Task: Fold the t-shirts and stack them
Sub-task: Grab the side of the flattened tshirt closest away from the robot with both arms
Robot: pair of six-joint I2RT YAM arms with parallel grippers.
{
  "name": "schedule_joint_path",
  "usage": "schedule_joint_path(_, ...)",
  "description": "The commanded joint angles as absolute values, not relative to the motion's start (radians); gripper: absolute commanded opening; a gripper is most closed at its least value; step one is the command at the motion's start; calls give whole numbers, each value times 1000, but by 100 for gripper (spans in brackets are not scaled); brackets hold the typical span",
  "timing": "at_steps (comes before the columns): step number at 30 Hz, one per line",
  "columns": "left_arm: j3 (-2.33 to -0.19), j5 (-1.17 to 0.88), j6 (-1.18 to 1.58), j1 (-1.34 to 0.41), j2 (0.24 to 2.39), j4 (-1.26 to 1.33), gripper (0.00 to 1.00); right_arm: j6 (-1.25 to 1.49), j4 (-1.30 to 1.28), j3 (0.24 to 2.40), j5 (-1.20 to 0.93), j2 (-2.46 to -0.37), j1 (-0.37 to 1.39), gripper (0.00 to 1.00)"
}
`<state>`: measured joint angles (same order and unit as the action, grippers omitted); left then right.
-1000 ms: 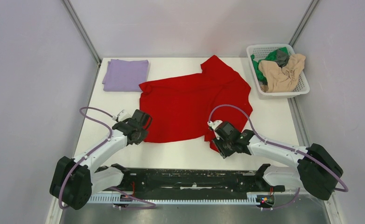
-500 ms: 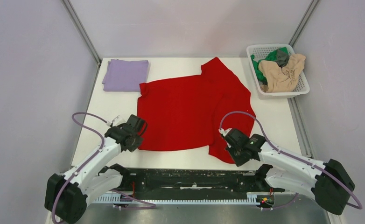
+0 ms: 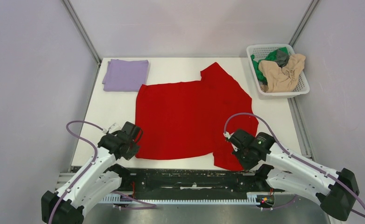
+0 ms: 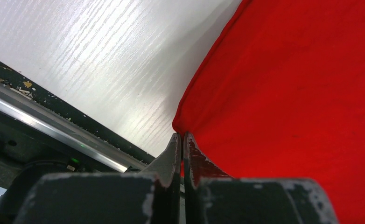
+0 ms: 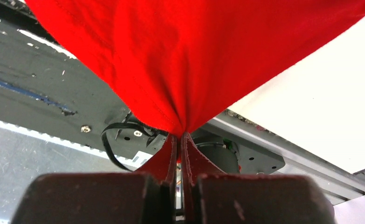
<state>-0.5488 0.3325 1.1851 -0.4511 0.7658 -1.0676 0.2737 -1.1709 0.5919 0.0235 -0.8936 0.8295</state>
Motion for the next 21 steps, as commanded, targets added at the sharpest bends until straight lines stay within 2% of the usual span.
schedule_joint_path(1,-569,326,1226,-452,752,-1102,2,249,-1259,642,-53,-872,836,0)
schedule_joint_path(5,-596,335,1257,-451,709,-1153,2,220,-1250,666,-98,-872,836,0)
schedule_joint_path(9,-626,356,1249,-451,670,-1145,2,205,-1180,753,4,-926,833,0)
schedule_joint_path(12,-619,299,1215,-451,672,-1046,2,200,-1069,799,82,-956,813,0)
schedule_joint_path(16,-599,255,1200,-450,735,-885,2,215,-862,815,104,-964,749,0)
schedule_joint_path(21,-687,309,1156,-437,890,-833,2,165,-745,879,177,-1013,633,0)
